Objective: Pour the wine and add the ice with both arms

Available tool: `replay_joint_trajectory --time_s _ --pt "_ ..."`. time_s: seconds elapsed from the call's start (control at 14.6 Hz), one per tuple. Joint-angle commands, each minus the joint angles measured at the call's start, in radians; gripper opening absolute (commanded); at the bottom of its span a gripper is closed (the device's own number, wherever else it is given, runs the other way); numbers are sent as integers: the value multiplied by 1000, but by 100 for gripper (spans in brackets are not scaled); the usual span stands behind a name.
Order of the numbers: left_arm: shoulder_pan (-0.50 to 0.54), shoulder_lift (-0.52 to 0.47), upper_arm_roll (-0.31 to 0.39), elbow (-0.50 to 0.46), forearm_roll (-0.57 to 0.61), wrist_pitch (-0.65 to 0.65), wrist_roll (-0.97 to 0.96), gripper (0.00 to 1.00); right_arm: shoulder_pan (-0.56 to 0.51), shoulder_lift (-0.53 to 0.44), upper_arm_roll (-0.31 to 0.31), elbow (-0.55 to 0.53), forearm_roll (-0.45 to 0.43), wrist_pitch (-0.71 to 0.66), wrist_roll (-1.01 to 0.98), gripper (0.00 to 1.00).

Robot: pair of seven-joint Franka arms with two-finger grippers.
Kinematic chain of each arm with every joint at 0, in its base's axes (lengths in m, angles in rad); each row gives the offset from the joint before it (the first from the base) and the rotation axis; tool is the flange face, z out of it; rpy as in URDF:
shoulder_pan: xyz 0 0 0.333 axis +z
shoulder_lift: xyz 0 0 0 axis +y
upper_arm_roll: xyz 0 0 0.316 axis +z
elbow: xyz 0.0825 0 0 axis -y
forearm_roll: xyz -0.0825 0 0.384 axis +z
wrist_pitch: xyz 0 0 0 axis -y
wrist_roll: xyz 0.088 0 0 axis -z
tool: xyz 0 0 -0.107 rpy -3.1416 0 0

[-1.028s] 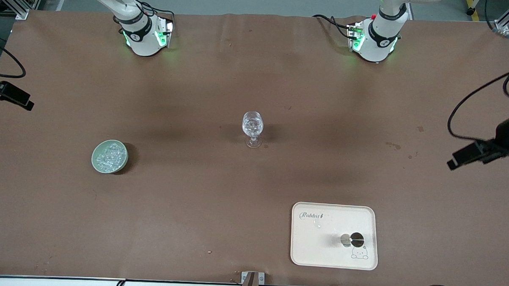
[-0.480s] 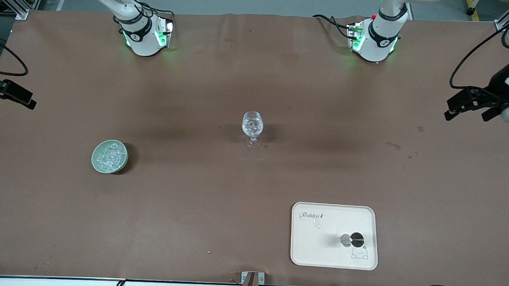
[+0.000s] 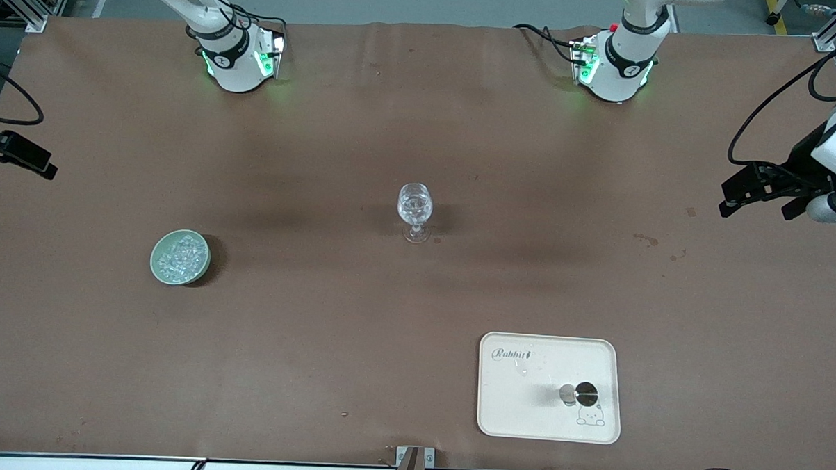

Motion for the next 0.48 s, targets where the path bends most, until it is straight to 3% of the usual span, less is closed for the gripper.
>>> replay_joint_trajectory --time_s 0.0,0.14,0.41 --pt "2 13 -4 28 19 -33 -1 100 -29 -32 30 -34 15 4 -7 100" --pt "2 6 -5 26 19 -96 -6 100 -25 -32 29 -34 15 0 -9 100" --pt "2 4 -5 28 19 -99 -4 100 -25 -30 29 -32 15 0 -9 100"
